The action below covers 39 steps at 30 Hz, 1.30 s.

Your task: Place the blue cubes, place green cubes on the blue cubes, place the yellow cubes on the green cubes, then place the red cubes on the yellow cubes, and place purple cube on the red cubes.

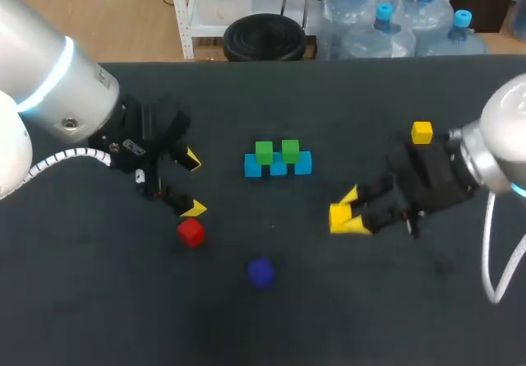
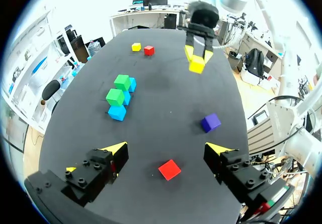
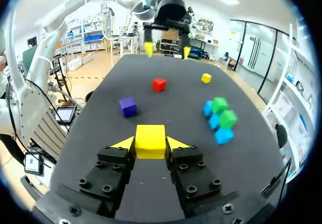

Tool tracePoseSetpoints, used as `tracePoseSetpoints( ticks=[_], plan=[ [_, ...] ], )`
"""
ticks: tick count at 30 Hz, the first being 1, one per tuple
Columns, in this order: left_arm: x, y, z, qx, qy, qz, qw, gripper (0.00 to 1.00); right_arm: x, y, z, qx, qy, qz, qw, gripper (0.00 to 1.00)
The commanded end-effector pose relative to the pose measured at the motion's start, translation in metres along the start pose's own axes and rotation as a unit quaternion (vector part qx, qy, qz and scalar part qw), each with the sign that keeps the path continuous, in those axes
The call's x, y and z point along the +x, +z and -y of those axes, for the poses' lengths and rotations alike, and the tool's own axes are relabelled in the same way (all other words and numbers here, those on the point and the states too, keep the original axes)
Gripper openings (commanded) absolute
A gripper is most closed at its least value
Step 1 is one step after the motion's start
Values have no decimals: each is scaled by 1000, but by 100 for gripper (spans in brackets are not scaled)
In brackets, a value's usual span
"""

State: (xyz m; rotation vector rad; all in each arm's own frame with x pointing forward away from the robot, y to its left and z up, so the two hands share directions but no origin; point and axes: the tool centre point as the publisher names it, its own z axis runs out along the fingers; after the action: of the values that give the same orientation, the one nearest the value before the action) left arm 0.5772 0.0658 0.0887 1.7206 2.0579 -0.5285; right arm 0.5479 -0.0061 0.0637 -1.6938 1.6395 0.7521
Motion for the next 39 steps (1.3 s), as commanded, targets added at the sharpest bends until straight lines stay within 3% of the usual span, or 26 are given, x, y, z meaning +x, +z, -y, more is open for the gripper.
tracePoseSetpoints(
  ticks=[1, 7, 22, 39],
  plan=[
    [1, 0, -1, 1, 2, 2, 1000, 100, -13, -12, 18, -3, -4, -2, 1000, 0],
    [1, 0, -1, 1, 2, 2, 1000, 100, -30, -11, 50, 0, -24, 3, 1000, 0],
    [1, 0, -1, 1, 2, 2, 1000, 100, -56, 31, 94, -15, -65, -3, 998, 0],
    [1, 0, -1, 1, 2, 2, 1000, 100, -62, 67, 135, -8, -16, 4, 1000, 0]
  ],
)
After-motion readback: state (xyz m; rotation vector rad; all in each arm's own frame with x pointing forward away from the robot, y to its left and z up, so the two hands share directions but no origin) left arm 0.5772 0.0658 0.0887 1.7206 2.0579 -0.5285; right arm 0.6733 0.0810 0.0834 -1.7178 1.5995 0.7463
